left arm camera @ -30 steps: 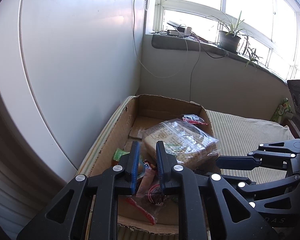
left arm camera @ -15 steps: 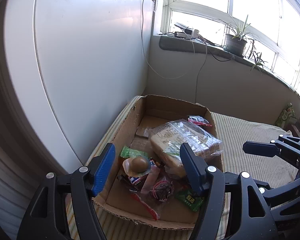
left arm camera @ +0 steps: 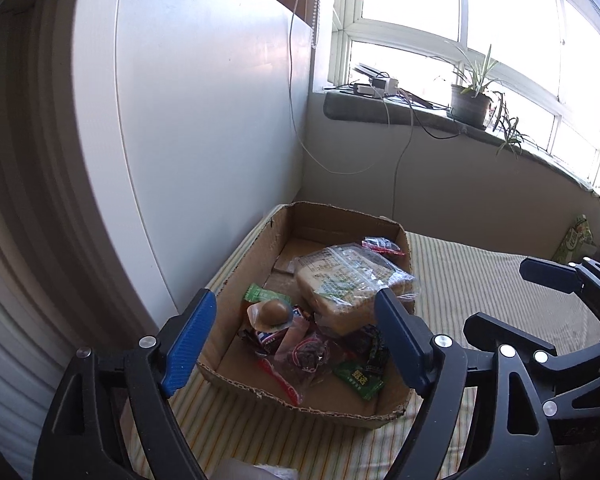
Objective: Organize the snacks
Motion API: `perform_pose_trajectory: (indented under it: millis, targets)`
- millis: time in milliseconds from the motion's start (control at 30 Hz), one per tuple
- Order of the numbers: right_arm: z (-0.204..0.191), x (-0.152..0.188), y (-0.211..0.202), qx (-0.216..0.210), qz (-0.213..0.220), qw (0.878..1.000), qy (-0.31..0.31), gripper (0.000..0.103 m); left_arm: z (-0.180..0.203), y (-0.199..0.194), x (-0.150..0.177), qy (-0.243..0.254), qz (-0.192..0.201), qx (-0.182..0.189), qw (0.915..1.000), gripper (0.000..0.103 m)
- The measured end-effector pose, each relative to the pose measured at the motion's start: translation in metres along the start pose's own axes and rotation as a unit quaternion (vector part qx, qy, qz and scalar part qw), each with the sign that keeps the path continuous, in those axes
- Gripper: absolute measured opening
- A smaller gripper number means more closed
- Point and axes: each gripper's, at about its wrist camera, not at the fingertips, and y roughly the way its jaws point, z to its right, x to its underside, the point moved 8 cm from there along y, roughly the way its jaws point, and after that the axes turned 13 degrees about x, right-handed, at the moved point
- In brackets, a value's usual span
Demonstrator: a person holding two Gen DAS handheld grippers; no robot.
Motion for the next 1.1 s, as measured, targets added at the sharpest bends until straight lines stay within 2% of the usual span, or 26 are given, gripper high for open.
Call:
perform_pose_trajectory:
  millis: [133,467,1100]
  targets:
    - [0.009,0.002,-0.008,0.021,0.014,1.0,0.004,0.096,0.01,-0.006,0.004,0.001,0.0,0.005,1.0,0.081]
    - [0.03,0.014,-0.016,0.034,0.015,0.999,0.021,0.097,0.025,-0.016,0.007,0.01,0.001,-0.002,0.9999,0.081]
    - [0.042,0.019,-0.02,0.037,0.011,0.999,0.033,0.097,0.034,-0.023,0.004,0.017,0.01,-0.008,0.9998,0.081]
